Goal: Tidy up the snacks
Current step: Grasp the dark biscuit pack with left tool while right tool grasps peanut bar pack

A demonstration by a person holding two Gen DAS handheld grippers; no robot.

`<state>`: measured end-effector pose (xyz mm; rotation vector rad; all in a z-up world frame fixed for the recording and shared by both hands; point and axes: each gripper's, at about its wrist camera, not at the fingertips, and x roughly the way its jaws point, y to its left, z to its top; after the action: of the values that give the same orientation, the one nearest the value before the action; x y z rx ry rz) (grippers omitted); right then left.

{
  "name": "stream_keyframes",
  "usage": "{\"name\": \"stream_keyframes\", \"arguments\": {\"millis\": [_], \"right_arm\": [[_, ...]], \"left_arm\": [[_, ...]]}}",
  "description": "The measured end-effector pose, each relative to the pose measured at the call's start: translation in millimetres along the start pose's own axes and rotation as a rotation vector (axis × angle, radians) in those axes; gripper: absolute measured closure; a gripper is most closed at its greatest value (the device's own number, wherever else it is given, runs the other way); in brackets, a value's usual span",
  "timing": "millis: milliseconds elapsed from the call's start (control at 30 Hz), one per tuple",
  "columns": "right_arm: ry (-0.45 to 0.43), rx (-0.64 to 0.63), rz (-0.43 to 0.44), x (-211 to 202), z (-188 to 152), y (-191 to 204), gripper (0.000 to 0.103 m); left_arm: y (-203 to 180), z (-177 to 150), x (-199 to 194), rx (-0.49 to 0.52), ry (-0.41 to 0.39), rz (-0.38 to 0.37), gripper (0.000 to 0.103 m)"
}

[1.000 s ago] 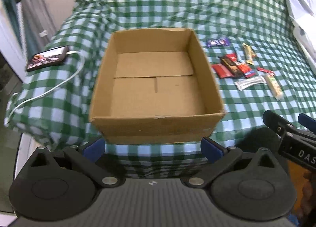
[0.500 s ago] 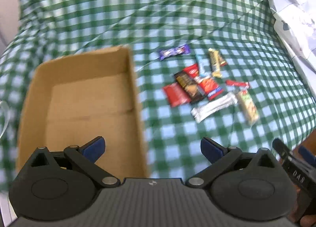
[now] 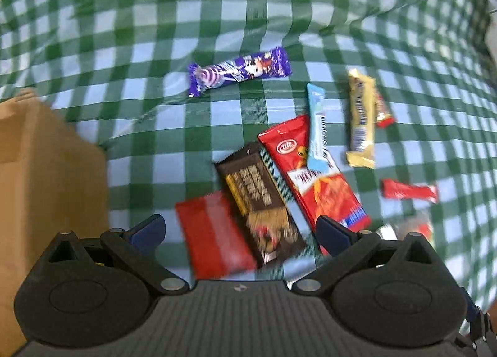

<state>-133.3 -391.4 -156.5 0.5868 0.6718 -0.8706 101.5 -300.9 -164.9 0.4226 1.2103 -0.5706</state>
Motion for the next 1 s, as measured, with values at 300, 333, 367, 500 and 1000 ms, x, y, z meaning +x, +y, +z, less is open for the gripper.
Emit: {"name": "stream_keyframes", "arguments": {"millis": [300,333,367,500,1000], "right_arm": [[0.035,-0.097,-0.016,60,4,11,0.0],[0.032,-0.121,-0.023,61,3,14,0.0],[0.029,-0.146,-0.03,61,3,15,0.001],[-0.017,-0.223,-0.032,50,-5,20,0.052],[-0.17,-0.145,0.053,-56,6,14,0.065]], "left_arm": [[-11,19,56,0.008,0.058,0.051,0.003],[-12,21,56,0.006,0.05,0.041,0.007],[-13,22,54,0.002,0.043,0.027,0.032],[-11,27,47,0.01,0.058,0.007,0.06],[14,-26,-122,0.071,-0.175,-0.152,0.06]]}}
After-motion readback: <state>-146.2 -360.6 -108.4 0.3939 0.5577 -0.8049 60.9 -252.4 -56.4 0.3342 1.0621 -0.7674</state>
